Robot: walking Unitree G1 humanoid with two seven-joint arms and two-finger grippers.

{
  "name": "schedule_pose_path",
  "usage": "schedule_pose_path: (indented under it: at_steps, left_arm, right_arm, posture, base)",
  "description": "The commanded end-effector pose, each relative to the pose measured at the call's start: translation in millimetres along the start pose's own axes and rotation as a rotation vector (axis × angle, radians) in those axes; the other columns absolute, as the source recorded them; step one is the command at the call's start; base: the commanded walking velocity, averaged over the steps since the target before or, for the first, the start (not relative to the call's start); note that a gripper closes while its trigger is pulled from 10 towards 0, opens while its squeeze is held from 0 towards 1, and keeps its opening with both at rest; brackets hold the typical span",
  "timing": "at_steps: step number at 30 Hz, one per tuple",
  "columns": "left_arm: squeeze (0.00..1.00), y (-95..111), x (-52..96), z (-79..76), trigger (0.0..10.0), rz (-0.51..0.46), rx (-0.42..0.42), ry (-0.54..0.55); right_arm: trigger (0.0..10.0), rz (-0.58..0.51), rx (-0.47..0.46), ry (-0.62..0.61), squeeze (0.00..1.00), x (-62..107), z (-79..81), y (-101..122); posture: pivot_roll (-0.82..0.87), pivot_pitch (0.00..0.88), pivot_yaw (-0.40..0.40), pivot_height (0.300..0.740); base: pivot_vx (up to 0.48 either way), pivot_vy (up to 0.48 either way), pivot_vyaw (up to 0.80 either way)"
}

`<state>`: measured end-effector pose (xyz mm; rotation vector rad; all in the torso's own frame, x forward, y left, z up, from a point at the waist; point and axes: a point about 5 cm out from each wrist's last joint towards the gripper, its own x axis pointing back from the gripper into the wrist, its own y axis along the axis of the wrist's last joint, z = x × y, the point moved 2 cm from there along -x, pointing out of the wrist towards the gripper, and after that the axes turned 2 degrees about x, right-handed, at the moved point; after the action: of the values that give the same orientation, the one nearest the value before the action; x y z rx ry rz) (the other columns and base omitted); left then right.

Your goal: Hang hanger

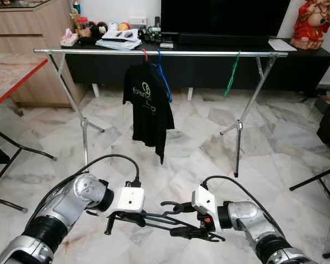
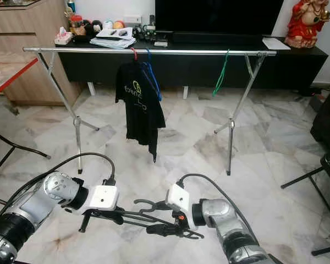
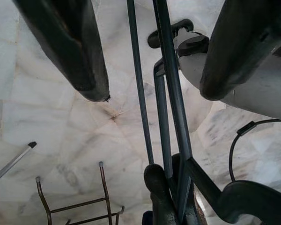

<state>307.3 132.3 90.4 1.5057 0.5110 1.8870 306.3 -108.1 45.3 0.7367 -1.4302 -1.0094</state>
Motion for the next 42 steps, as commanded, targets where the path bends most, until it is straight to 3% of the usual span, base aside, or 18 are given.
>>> schedule_pose_path:
  at_steps: [1,5,6,8,9,18,19,20,21,42]
  left_arm:
    - [0.00,5.2,0.5,2.5,10.0,-0.007,-0.017,0.003]
    - [0.00,7.2,0.6,4.3,10.0,-0.008,-0.023,0.006]
    - [0.00,8.5,1.0,5.3,10.0,-0.009,-0.025,0.008]
    - [0.00,9.6,1.5,6.2,10.0,-0.011,-0.027,0.010]
    - [0.00,11.0,2.0,7.2,10.0,-0.016,-0.029,0.014]
    - [0.00,15.8,2.6,8.6,10.0,-0.034,-0.031,0.020]
    - [0.00,16.2,2.6,8.6,10.0,-0.035,-0.031,0.020]
    - [0.00,16.5,2.5,8.6,10.0,-0.036,-0.031,0.020]
    - [0.00,16.9,2.5,8.6,10.0,-0.038,-0.030,0.021]
    - [0.00,18.6,2.0,9.9,10.0,-0.043,-0.032,0.026]
  right_arm:
    - [0.0,-0.006,0.000,-0.006,0.00,-0.2,-2.0,2.6]
    - [0.0,0.008,-0.011,0.012,0.00,-2.4,1.1,-0.7]
    - [2.1,0.015,-0.012,0.014,0.00,-3.5,2.1,-2.1]
    - [2.1,0.018,-0.013,0.010,0.00,-4.4,2.5,-3.0]
    - [10.0,0.025,-0.012,0.006,0.00,-5.4,2.7,-3.7]
    - [10.0,0.043,-0.018,-0.004,0.00,-8.8,4.2,-7.2]
    - [3.9,0.041,-0.020,-0.009,0.00,-8.7,3.9,-7.1]
    - [3.9,0.040,-0.021,-0.012,0.00,-8.6,3.6,-7.1]
    - [0.0,0.038,-0.024,-0.016,0.00,-8.0,2.9,-6.8]
    - [0.0,0.026,-0.031,-0.095,0.00,-6.1,-3.8,-5.5]
  posture:
    - [-0.02,0.053,-0.029,0.740]
    - [-0.02,0.055,-0.028,0.740]
    - [-0.02,0.056,-0.029,0.740]
    - [-0.02,0.056,-0.029,0.740]
    - [-0.02,0.057,-0.030,0.740]
    - [-0.01,0.061,-0.032,0.740]
    - [-0.01,0.062,-0.032,0.740]
    - [-0.01,0.062,-0.032,0.740]
    - [-0.01,0.062,-0.032,0.740]
    - [-0.01,0.061,-0.033,0.740]
  base:
    - [0.000,0.000,0.00]
    - [0.000,0.000,0.00]
    - [0.000,0.000,0.00]
    - [0.000,0.000,0.00]
    - [0.000,0.000,0.00]
    - [0.000,0.000,0.00]
    - [0.000,0.000,0.00]
    - [0.000,0.000,0.00]
    - [0.000,0.000,0.00]
    - [0.000,0.000,0.00]
